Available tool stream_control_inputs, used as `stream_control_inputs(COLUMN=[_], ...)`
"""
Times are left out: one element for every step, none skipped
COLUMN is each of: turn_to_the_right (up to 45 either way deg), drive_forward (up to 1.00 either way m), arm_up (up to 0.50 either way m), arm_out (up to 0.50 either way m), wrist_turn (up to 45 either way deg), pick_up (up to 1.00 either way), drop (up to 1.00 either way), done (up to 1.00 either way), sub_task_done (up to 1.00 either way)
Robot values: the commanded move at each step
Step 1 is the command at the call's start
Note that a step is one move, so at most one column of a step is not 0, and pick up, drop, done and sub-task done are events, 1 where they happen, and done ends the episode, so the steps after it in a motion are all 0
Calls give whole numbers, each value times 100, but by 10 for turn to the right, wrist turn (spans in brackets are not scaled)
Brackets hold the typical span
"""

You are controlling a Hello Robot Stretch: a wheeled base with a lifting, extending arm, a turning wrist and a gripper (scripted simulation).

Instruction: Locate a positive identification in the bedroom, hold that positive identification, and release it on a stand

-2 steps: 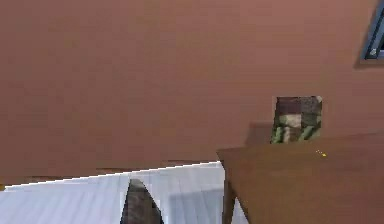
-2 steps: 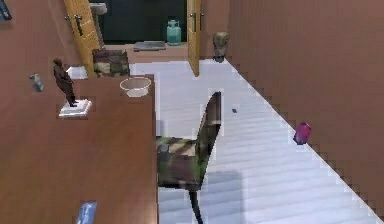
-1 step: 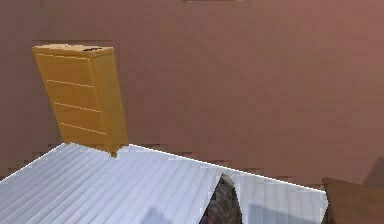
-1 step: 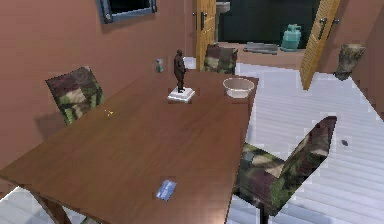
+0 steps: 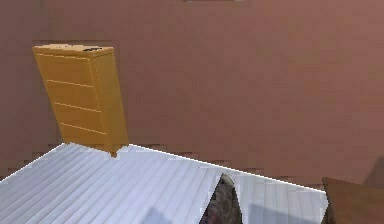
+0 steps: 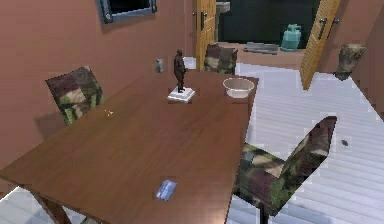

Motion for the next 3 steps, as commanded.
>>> stream_control_inputs(turn_to_the_right=[0, 0, 0], drive_forward=[0, 0, 0], arm_up=[34, 0, 0], arm_out=[0, 18, 0], wrist_turn=[0, 0, 450], pick_up=[0, 0, 0], drop=[0, 0, 0], done=[0, 0, 0], sub_task_done=[0, 0, 0])
